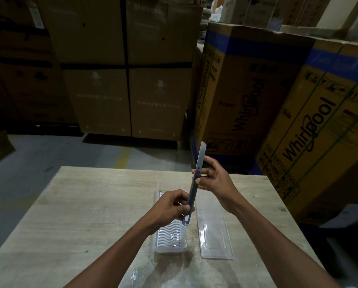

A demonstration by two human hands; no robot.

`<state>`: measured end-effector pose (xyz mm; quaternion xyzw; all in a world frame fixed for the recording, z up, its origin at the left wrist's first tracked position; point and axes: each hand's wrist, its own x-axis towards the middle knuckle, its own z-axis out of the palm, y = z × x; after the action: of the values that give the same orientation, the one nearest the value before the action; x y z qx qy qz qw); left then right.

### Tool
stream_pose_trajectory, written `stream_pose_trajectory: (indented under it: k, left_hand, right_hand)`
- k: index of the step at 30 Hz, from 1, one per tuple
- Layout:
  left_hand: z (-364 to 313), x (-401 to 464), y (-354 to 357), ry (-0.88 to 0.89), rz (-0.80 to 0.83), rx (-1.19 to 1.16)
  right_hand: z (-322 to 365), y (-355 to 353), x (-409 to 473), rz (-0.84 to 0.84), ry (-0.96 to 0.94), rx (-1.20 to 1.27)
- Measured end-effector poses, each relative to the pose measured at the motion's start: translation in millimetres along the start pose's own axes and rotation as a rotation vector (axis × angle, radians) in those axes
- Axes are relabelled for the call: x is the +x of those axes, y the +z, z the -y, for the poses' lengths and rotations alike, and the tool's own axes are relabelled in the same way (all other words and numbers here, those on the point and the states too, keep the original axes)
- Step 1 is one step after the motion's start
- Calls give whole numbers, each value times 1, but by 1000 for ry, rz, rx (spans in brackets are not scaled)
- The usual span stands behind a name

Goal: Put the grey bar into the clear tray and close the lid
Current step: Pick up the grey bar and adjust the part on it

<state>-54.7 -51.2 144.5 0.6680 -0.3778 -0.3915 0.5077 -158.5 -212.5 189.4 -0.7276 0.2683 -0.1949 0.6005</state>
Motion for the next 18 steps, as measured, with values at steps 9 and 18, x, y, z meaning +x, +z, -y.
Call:
stream_pose_trajectory:
  k: [9,18]
  left_hand:
    - [-1,-2,0,13,3,2]
    - [-2,-5,-1,6,2,-2]
  right_hand:
    - [4,1,-1,2,-17,-11]
    - [1,4,-6,2,-3,-3]
